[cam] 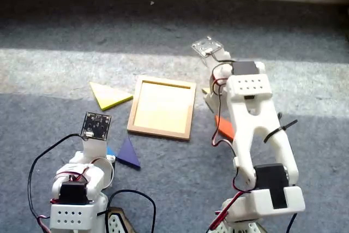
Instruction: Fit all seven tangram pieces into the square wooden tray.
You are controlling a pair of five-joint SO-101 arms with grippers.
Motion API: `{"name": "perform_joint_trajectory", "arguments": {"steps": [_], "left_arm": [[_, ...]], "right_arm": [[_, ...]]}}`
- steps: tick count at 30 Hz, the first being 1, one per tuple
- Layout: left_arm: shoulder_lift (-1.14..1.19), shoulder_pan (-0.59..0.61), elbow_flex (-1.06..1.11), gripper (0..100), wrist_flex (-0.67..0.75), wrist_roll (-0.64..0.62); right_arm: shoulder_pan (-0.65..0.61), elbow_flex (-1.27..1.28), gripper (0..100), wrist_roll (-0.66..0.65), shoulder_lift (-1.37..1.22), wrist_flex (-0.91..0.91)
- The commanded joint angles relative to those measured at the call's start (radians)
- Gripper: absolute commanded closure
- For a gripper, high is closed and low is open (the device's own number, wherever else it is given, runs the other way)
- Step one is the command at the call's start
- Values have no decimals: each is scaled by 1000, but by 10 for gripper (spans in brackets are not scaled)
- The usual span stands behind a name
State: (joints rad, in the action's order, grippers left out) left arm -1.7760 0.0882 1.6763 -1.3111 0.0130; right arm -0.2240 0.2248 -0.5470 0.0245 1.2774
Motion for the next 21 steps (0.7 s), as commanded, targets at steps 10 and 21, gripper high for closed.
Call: {"name": "perform_joint_trajectory", "arguments": {"steps": [10, 21], "left_arm": [[-41, -13, 19, 993, -6, 3], [-41, -13, 19, 993, -6, 3]], "right_arm": [[18, 242, 670, -135, 71, -79], [50, 395, 670, -137, 68, -308]]}}
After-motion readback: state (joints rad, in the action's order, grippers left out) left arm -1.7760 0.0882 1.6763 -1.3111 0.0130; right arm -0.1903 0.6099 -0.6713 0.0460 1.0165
